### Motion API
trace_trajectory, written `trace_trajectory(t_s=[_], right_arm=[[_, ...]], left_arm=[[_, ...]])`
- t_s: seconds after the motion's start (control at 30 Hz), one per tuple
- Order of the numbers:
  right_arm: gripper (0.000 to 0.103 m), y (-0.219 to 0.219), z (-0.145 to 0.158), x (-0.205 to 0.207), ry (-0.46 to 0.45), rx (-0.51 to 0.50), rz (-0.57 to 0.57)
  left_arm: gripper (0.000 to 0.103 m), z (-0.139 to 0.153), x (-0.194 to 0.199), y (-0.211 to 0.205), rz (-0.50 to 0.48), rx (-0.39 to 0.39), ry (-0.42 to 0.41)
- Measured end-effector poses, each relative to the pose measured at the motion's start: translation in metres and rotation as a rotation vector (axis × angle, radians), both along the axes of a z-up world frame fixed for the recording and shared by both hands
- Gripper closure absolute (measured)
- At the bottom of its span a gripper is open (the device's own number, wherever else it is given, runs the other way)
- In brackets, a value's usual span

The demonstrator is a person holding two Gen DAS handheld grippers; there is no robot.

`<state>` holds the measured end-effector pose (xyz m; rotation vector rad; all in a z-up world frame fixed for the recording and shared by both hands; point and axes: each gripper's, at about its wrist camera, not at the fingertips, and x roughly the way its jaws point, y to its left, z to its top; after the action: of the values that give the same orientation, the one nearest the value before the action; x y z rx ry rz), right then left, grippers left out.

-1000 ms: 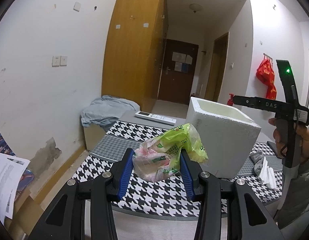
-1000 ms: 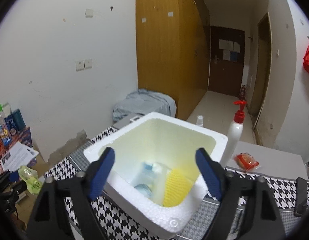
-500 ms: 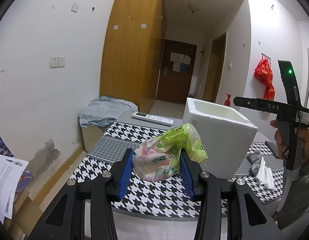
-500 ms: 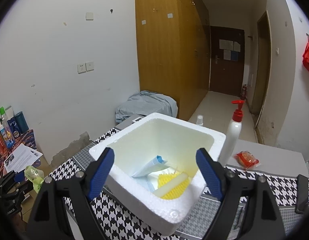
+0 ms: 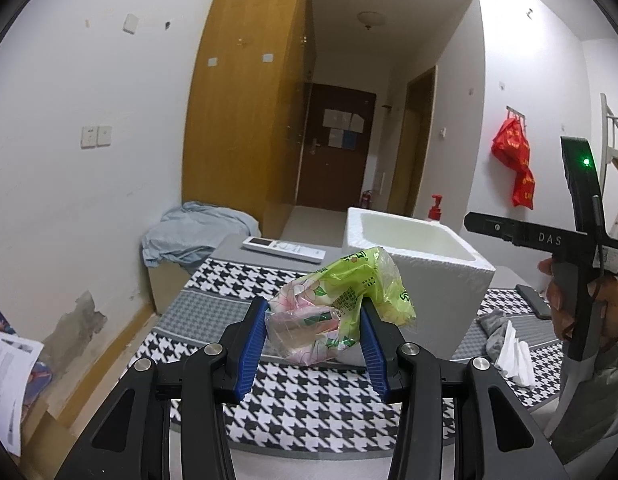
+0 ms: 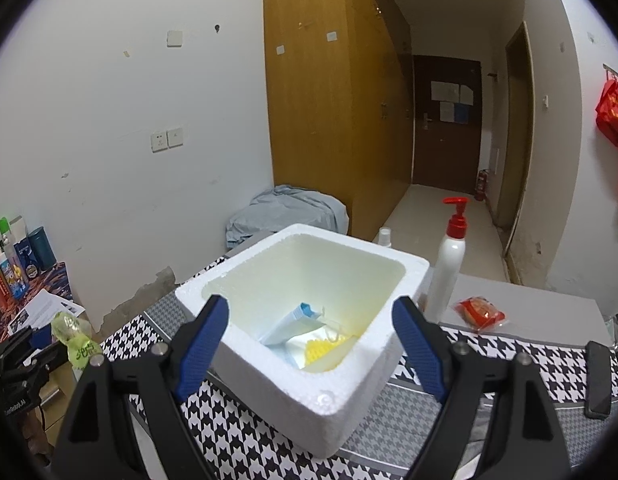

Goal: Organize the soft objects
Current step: 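Move the snack bag over the foam box with the left gripper while the right gripper withdraws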

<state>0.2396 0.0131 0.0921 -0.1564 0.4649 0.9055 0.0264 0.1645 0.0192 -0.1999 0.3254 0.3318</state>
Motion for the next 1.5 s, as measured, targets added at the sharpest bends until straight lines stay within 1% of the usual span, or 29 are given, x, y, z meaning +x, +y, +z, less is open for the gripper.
trace_trajectory(t_s=[0.33, 0.57, 0.9, 1.17, 1.5], right_arm=[[0.016, -0.02, -0.006, -0.005, 0.008, -0.002, -0.021], [0.016, -0.032, -0.009, -0.017, -0.008, -0.003, -0.037], [0.016, -0.044, -0.016, -0.026, -0.01, -0.01, -0.059], [0.016, -0.054, -0.022, -0.031, 0.0, -0.011, -0.101], [0.016, -0.063, -0.03, -0.034, 0.021, -0.014, -0.142]], left_arm=[[0.057, 0.013, 0.02, -0.004, -0.07, -0.008, -0.012], [0.057, 0.022, 0.03, -0.006, -0.113, 0.001, -0.029], [0.057, 0.039, 0.048, -0.013, -0.191, 0.034, -0.052], [0.057, 0.045, 0.071, -0.018, -0.26, 0.043, -0.045], [0.057, 0.051, 0.095, -0.027, -0.319, 0.052, -0.021]])
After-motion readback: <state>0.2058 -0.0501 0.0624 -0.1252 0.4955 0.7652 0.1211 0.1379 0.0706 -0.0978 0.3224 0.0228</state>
